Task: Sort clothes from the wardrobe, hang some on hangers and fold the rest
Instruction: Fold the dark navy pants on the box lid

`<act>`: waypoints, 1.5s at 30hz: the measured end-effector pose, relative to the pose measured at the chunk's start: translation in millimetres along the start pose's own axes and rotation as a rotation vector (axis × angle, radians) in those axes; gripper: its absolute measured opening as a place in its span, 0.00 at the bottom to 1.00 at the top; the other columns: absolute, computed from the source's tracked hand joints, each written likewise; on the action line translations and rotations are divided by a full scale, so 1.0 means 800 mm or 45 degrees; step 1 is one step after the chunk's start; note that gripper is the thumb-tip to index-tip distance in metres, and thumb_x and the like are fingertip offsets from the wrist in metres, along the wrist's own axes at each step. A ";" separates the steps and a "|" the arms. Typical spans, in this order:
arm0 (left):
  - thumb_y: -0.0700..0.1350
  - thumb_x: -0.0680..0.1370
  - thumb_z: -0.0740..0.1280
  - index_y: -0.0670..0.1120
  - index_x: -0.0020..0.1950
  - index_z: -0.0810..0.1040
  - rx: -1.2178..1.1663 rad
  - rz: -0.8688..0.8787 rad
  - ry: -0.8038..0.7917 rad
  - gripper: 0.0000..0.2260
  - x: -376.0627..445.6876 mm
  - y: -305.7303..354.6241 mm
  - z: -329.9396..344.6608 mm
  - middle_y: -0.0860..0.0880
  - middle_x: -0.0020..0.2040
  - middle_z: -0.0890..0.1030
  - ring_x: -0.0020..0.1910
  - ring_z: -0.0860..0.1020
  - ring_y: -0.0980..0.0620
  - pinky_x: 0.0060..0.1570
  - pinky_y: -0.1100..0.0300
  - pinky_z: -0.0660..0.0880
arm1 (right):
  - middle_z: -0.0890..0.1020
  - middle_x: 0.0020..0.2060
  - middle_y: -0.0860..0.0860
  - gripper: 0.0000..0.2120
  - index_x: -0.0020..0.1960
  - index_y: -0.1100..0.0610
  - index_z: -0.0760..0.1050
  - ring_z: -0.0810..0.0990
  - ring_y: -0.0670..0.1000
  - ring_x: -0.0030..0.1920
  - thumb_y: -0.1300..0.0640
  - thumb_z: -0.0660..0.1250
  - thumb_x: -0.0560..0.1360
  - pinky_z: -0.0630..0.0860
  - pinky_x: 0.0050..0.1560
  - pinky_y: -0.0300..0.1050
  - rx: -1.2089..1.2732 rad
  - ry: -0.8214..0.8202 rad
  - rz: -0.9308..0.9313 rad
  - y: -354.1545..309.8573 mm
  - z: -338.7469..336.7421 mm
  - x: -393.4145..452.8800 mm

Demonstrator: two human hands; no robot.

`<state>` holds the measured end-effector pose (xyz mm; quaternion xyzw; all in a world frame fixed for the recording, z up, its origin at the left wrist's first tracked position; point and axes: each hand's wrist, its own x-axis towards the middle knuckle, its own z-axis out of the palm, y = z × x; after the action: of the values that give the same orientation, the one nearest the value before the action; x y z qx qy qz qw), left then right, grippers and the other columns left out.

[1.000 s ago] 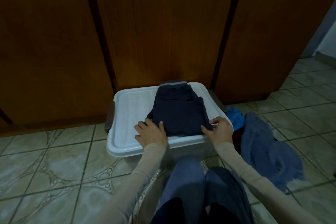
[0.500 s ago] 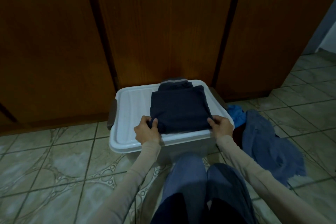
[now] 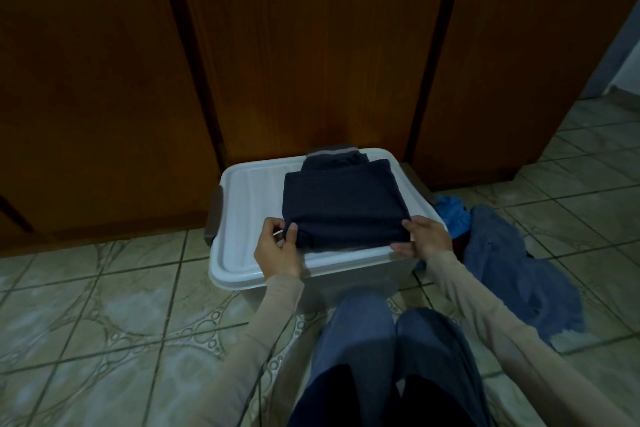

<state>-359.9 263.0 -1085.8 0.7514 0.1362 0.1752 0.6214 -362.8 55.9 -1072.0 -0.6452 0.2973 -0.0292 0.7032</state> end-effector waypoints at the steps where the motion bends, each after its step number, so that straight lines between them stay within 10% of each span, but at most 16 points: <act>1: 0.38 0.77 0.65 0.40 0.44 0.69 0.020 -0.022 -0.027 0.06 0.003 -0.001 0.000 0.44 0.42 0.74 0.41 0.71 0.48 0.32 0.72 0.65 | 0.74 0.54 0.63 0.06 0.43 0.61 0.69 0.77 0.59 0.31 0.63 0.60 0.79 0.76 0.22 0.43 -0.022 -0.027 0.011 -0.003 0.000 -0.002; 6: 0.40 0.80 0.61 0.39 0.42 0.66 0.115 -0.055 -0.163 0.09 0.008 -0.016 0.003 0.46 0.37 0.70 0.40 0.67 0.48 0.33 0.60 0.61 | 0.73 0.51 0.61 0.14 0.60 0.66 0.70 0.77 0.55 0.32 0.57 0.58 0.81 0.80 0.31 0.45 -0.106 -0.025 -0.051 0.009 0.001 0.001; 12: 0.40 0.79 0.61 0.43 0.43 0.65 0.397 0.103 -0.233 0.07 0.021 -0.025 -0.003 0.43 0.37 0.73 0.39 0.71 0.45 0.38 0.58 0.63 | 0.71 0.30 0.55 0.19 0.32 0.57 0.63 0.78 0.59 0.42 0.61 0.54 0.81 0.75 0.40 0.48 -0.980 0.181 -0.469 0.023 -0.011 0.010; 15: 0.41 0.76 0.64 0.47 0.49 0.64 0.578 0.215 -0.266 0.09 0.026 -0.022 -0.012 0.45 0.37 0.76 0.40 0.74 0.45 0.47 0.52 0.69 | 0.74 0.38 0.57 0.04 0.48 0.63 0.69 0.77 0.58 0.42 0.64 0.56 0.79 0.74 0.40 0.51 -1.129 0.228 -0.596 0.028 -0.007 0.010; 19: 0.46 0.73 0.66 0.49 0.57 0.67 0.851 0.292 -0.295 0.15 0.034 -0.006 -0.016 0.51 0.44 0.74 0.48 0.70 0.50 0.52 0.53 0.63 | 0.74 0.51 0.54 0.13 0.59 0.58 0.68 0.75 0.57 0.53 0.62 0.62 0.75 0.69 0.43 0.48 -1.401 0.310 -0.838 0.016 -0.012 0.009; 25: 0.26 0.71 0.57 0.47 0.66 0.72 0.741 0.664 -0.815 0.28 0.088 -0.003 -0.013 0.47 0.71 0.66 0.70 0.63 0.47 0.71 0.57 0.57 | 0.68 0.69 0.50 0.22 0.68 0.56 0.68 0.66 0.50 0.69 0.69 0.59 0.76 0.60 0.68 0.38 -1.357 -0.352 -1.033 -0.022 -0.021 0.050; 29: 0.32 0.75 0.63 0.51 0.74 0.60 1.087 0.828 -1.117 0.30 0.132 -0.023 -0.012 0.45 0.76 0.58 0.75 0.57 0.46 0.73 0.49 0.56 | 0.57 0.71 0.41 0.27 0.73 0.50 0.59 0.56 0.43 0.72 0.65 0.61 0.77 0.52 0.74 0.39 -1.535 -0.602 -0.911 -0.032 -0.026 0.081; 36: 0.37 0.74 0.68 0.60 0.73 0.56 0.956 0.555 -1.182 0.34 0.129 -0.045 -0.013 0.50 0.76 0.56 0.72 0.63 0.47 0.72 0.57 0.59 | 0.56 0.68 0.39 0.31 0.74 0.51 0.56 0.57 0.40 0.69 0.68 0.61 0.76 0.50 0.61 0.20 -1.503 -0.649 -0.708 -0.030 -0.026 0.099; 40: 0.44 0.73 0.72 0.63 0.69 0.63 0.729 0.281 -1.214 0.30 0.129 -0.052 -0.015 0.50 0.70 0.69 0.65 0.71 0.48 0.67 0.53 0.68 | 0.70 0.66 0.48 0.21 0.65 0.40 0.69 0.68 0.50 0.68 0.59 0.64 0.77 0.61 0.70 0.38 -1.442 -0.570 -0.641 -0.015 -0.030 0.114; 43: 0.48 0.76 0.68 0.49 0.64 0.72 0.032 -0.201 -1.054 0.17 0.114 -0.035 -0.002 0.46 0.63 0.77 0.61 0.75 0.47 0.62 0.53 0.72 | 0.80 0.52 0.57 0.17 0.60 0.52 0.73 0.78 0.56 0.51 0.44 0.63 0.75 0.69 0.50 0.43 -1.398 -0.341 -0.649 -0.014 -0.018 0.110; 45: 0.52 0.80 0.60 0.44 0.64 0.72 0.116 -0.170 -0.868 0.17 0.116 -0.020 0.009 0.42 0.63 0.76 0.62 0.74 0.43 0.64 0.51 0.70 | 0.79 0.47 0.63 0.17 0.57 0.61 0.73 0.77 0.59 0.46 0.48 0.58 0.79 0.64 0.42 0.44 -1.289 -0.218 -0.690 -0.017 -0.004 0.098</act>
<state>-272.8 298.6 -1093.8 0.7831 -0.0226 -0.1333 0.6070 -295.1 17.2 -1089.2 -0.9543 0.0406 -0.0100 0.2960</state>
